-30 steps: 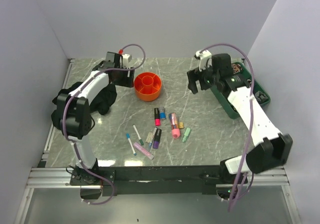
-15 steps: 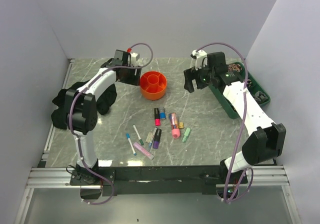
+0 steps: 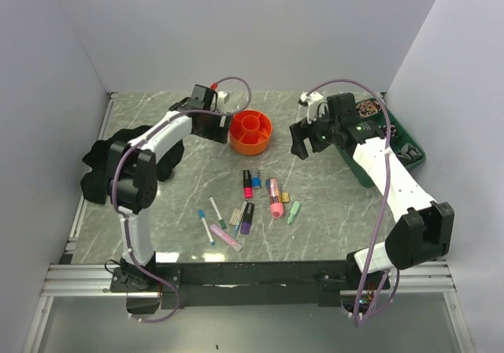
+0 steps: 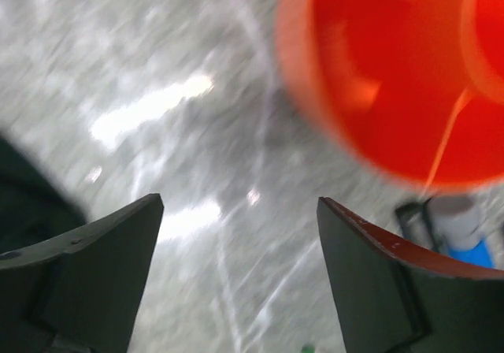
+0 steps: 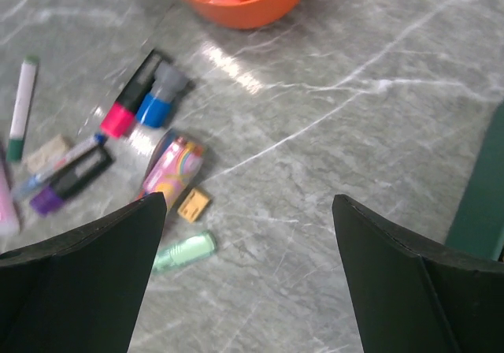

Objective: Sort the stationery into containers
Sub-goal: Move the storage box to the center of the board, then pick up the pen from the center of the board.

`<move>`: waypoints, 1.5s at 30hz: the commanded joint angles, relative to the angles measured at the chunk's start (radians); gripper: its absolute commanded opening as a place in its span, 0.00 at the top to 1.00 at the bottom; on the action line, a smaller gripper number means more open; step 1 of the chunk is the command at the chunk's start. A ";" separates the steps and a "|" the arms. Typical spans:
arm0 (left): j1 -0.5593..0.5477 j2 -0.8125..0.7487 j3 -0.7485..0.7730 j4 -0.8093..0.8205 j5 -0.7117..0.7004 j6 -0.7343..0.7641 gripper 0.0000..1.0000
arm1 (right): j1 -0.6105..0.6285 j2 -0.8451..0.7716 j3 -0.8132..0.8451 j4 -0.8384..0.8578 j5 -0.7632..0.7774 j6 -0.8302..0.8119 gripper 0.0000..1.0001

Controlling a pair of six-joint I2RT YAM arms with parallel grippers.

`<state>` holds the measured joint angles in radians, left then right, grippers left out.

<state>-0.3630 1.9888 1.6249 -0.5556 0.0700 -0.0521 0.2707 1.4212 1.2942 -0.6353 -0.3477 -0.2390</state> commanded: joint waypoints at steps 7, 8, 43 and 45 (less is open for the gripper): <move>0.133 -0.430 -0.362 -0.011 -0.015 0.095 0.08 | 0.117 -0.059 -0.045 -0.116 -0.226 -0.371 0.12; 0.157 -0.453 -0.428 0.006 -0.019 0.089 0.07 | 0.146 -0.070 -0.068 -0.125 -0.220 -0.475 0.12; 0.573 -0.927 -0.632 0.028 0.234 -0.031 0.01 | 0.748 0.392 -0.007 -0.245 -0.014 -1.407 0.51; 0.585 -0.935 -0.632 0.028 0.237 -0.035 0.00 | 0.757 0.404 -0.004 -0.256 -0.007 -1.402 0.53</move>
<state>0.2058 1.0874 0.9852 -0.5575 0.2840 -0.0685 1.0031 1.7977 1.2629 -0.8463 -0.3672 -1.6154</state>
